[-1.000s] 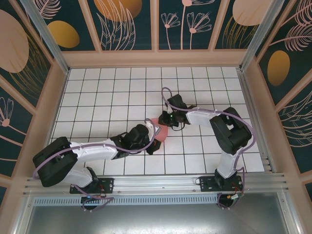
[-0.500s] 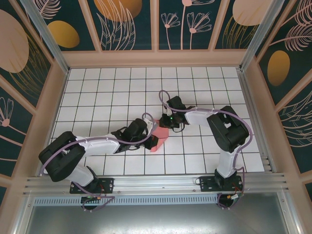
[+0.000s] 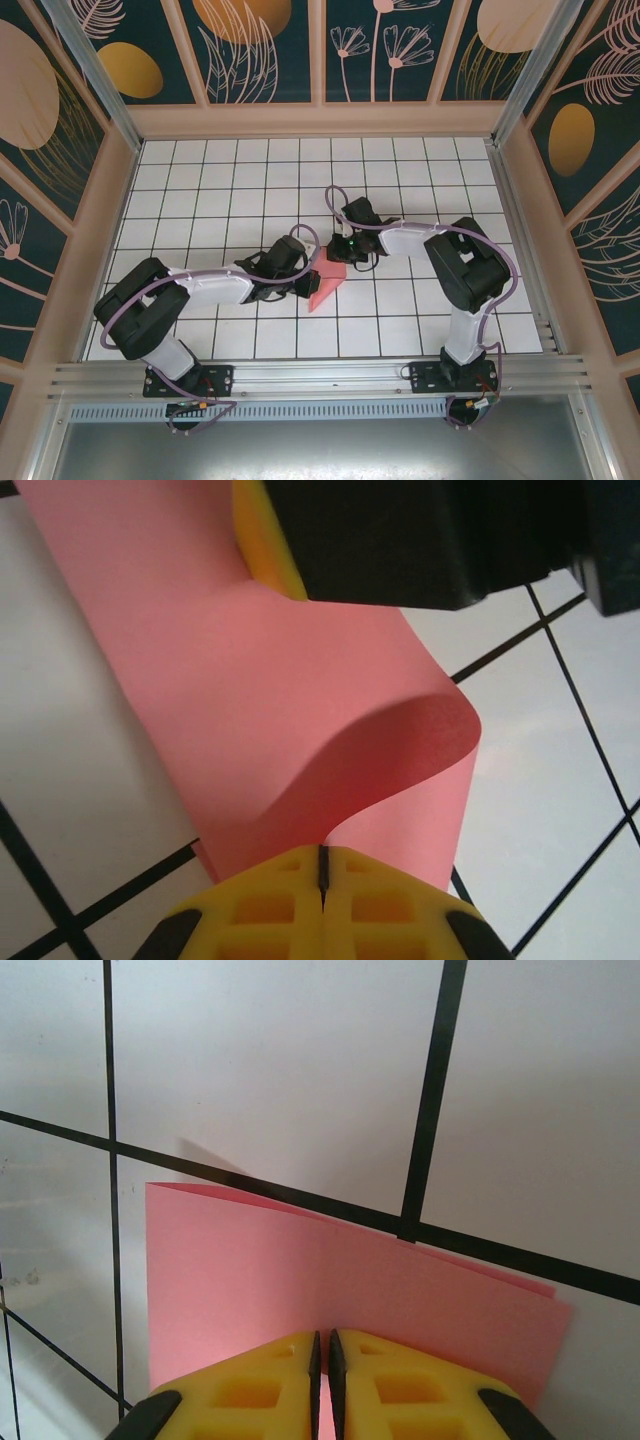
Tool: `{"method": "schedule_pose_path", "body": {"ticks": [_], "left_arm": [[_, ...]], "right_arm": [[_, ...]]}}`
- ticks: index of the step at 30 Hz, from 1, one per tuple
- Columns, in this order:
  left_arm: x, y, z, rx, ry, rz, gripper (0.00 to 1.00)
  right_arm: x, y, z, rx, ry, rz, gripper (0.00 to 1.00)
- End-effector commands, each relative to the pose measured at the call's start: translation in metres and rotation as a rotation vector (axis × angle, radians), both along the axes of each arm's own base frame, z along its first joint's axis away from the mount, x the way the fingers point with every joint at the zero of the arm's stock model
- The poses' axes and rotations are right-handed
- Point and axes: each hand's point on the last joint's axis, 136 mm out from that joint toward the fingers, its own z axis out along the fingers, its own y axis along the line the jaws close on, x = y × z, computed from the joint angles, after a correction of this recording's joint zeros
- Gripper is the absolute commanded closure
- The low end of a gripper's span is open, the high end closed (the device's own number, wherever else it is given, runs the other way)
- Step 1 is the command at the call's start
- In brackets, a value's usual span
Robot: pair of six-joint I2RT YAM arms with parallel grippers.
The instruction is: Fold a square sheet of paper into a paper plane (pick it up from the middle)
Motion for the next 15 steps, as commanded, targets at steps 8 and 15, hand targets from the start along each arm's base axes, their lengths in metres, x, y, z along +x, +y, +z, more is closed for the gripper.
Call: {"method": "schedule_pose_path", "body": {"ticks": [8, 15], "left_arm": [[0.0082, 0.0099, -0.0061, 0.066, -0.013, 0.043, 1.0], [0.0088, 0.01, -0.0098, 0.075, -0.005, 0.047, 1.0]], "right_arm": [[-0.0114, -0.0084, -0.0247, -0.083, 0.046, -0.006, 0.84], [-0.0118, -0.0086, -0.0257, -0.087, 0.048, -0.014, 0.83]]}}
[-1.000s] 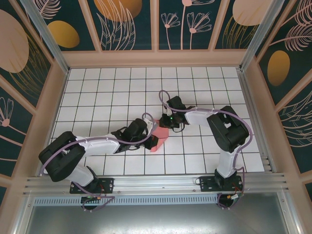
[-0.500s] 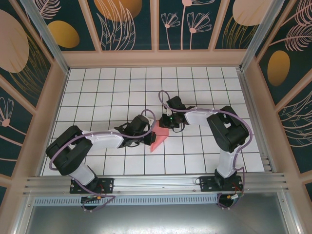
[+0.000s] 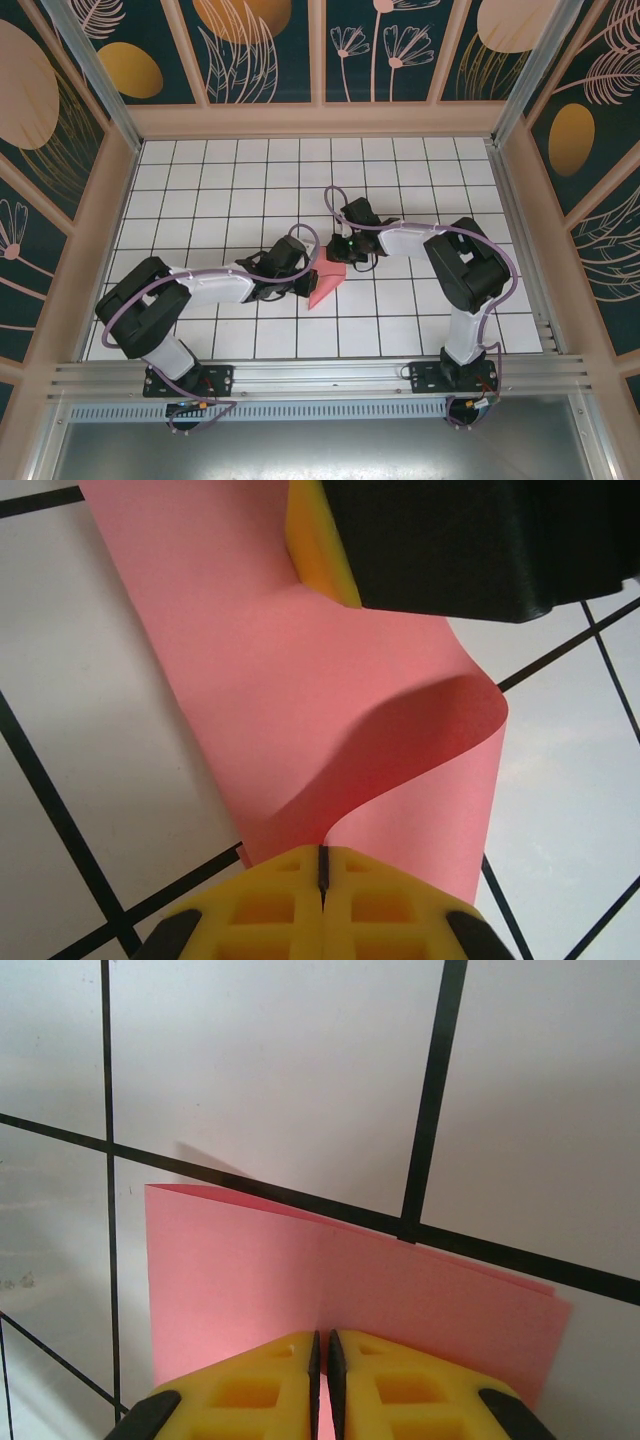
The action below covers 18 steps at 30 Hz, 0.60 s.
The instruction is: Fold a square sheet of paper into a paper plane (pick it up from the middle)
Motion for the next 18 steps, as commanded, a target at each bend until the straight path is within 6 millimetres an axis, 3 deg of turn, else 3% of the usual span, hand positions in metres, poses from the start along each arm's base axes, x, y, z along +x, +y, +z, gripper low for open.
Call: {"method": "schedule_pose_path", "body": {"ticks": [1, 18], "left_arm": [[0.0035, 0.0027, -0.0041, 0.027, 0.009, 0.017, 1.0], [0.0101, 0.0039, -0.0074, 0.04, -0.015, 0.037, 1.0]], "right_arm": [[-0.0119, -0.009, -0.0251, -0.079, 0.055, -0.013, 0.83], [-0.0122, -0.0098, -0.0273, -0.087, 0.059, -0.017, 0.83]]}}
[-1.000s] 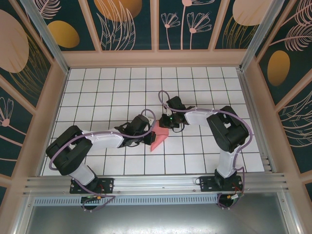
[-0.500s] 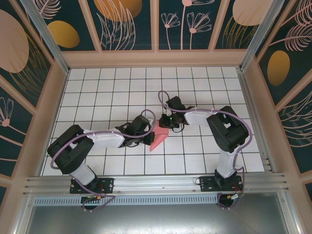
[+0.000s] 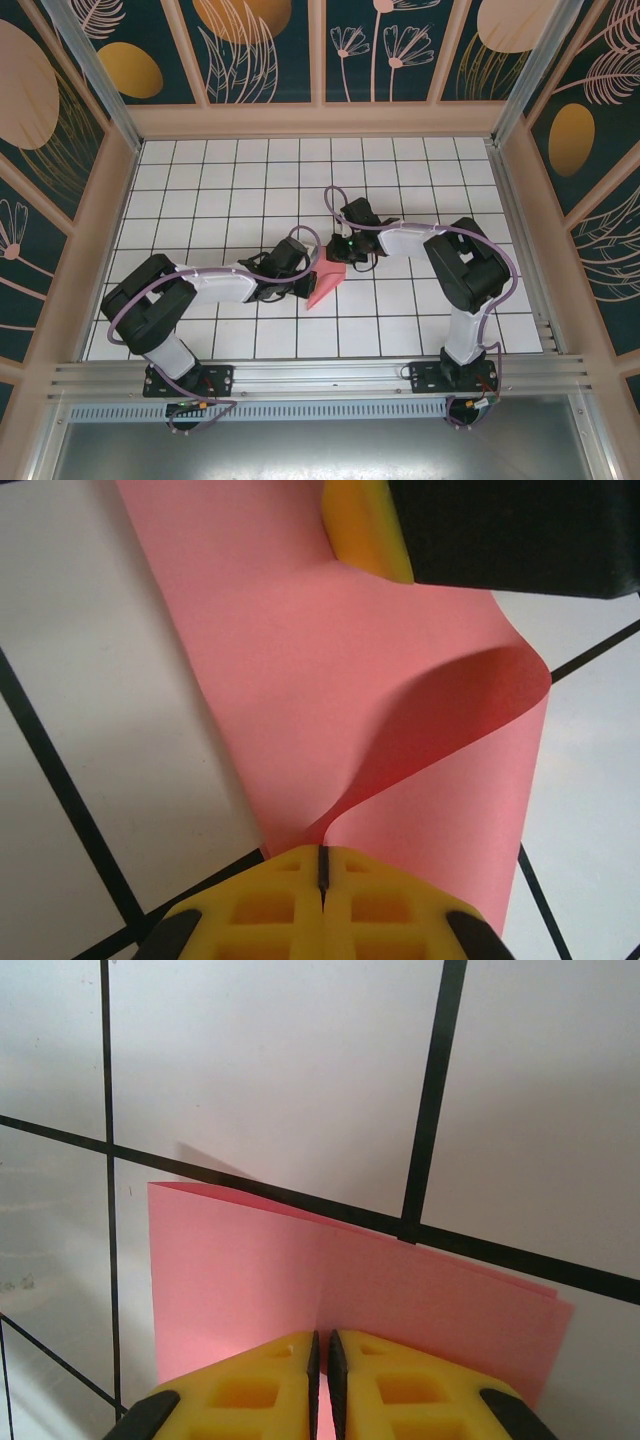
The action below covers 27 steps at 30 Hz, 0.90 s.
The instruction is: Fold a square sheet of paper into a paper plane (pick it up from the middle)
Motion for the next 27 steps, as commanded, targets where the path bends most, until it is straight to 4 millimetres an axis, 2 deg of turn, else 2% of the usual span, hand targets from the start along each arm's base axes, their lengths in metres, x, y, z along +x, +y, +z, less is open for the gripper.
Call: {"method": "schedule_pose_path", "body": {"ticks": [1, 6, 15, 21, 24, 27], "left_arm": [[0.008, 0.0, 0.003, 0.005, -0.02, 0.021, 1.0], [0.007, -0.003, -0.001, 0.003, -0.009, 0.014, 1.0], [0.003, 0.005, -0.015, 0.032, 0.02, 0.038, 1.0], [0.004, 0.004, 0.003, -0.009, -0.006, 0.046, 1.0], [0.003, 0.002, 0.002, -0.017, -0.003, 0.037, 1.0], [-0.001, 0.001, -0.006, -0.02, 0.026, 0.031, 1.0]], "right_arm": [[-0.012, -0.01, -0.027, -0.084, 0.058, -0.015, 0.83], [-0.013, -0.011, -0.028, -0.089, 0.06, -0.018, 0.83], [-0.012, -0.01, -0.028, -0.086, 0.061, -0.019, 0.83], [-0.013, -0.012, -0.027, -0.093, 0.06, -0.023, 0.83], [-0.011, -0.009, -0.022, -0.075, 0.053, -0.022, 0.83], [-0.006, 0.001, -0.005, -0.025, 0.027, -0.014, 0.8]]}}
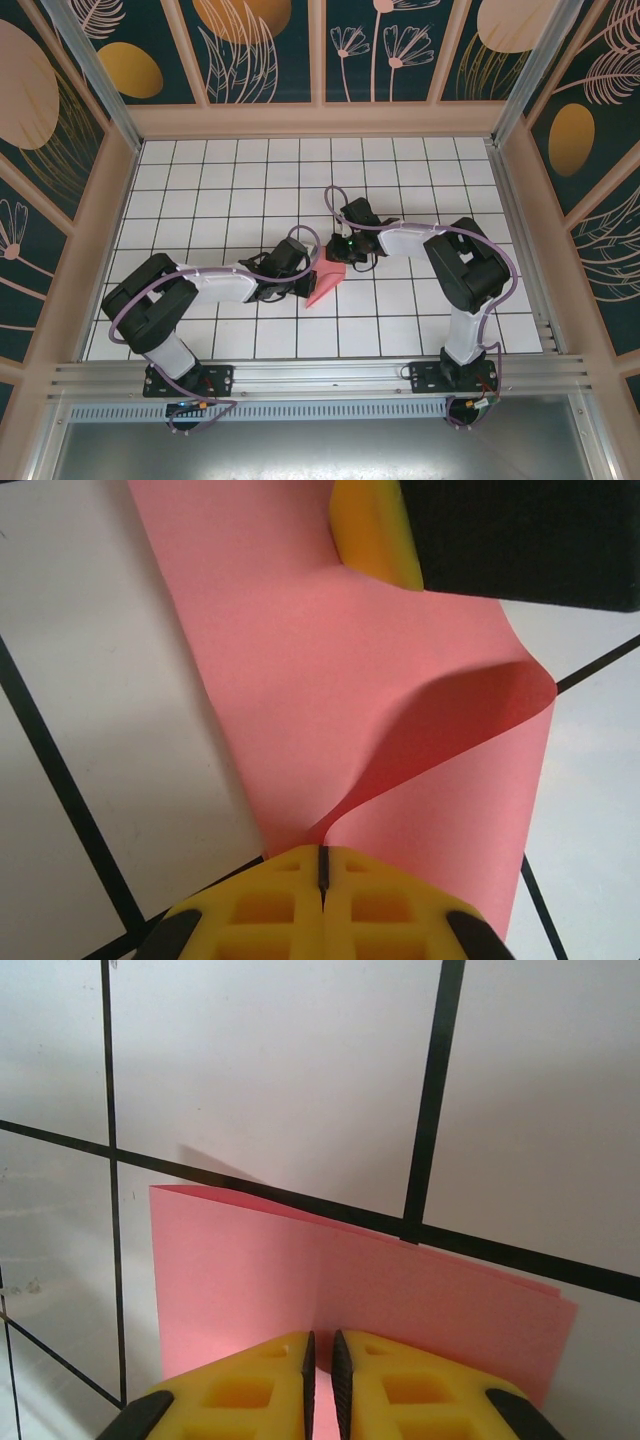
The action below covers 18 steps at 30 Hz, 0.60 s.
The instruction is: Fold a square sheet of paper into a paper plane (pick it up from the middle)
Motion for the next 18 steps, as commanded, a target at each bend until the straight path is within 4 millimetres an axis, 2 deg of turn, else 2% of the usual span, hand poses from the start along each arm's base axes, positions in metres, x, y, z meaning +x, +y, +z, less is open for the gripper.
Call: {"method": "schedule_pose_path", "body": {"ticks": [1, 3, 9, 12, 15, 18], "left_arm": [[-0.004, 0.002, -0.008, -0.011, 0.027, 0.014, 1.0], [-0.007, 0.003, -0.011, -0.019, 0.039, 0.018, 1.0], [-0.01, 0.009, -0.013, -0.023, 0.035, 0.038, 1.0], [-0.009, 0.008, -0.014, -0.021, 0.038, 0.035, 1.0], [-0.01, 0.009, -0.015, -0.019, 0.039, 0.04, 1.0], [-0.01, 0.01, -0.016, -0.018, 0.038, 0.043, 1.0]], "right_arm": [[-0.003, 0.002, 0.001, -0.02, 0.008, 0.0, 0.8], [0.001, 0.004, 0.009, -0.011, -0.009, -0.004, 0.8], [0.005, 0.003, 0.019, -0.011, -0.026, -0.028, 0.8], [0.007, 0.001, 0.042, 0.025, -0.071, -0.052, 0.79], [0.007, -0.011, 0.069, 0.043, -0.132, -0.111, 0.78], [-0.003, -0.023, 0.085, 0.09, -0.159, -0.182, 0.79]]}}
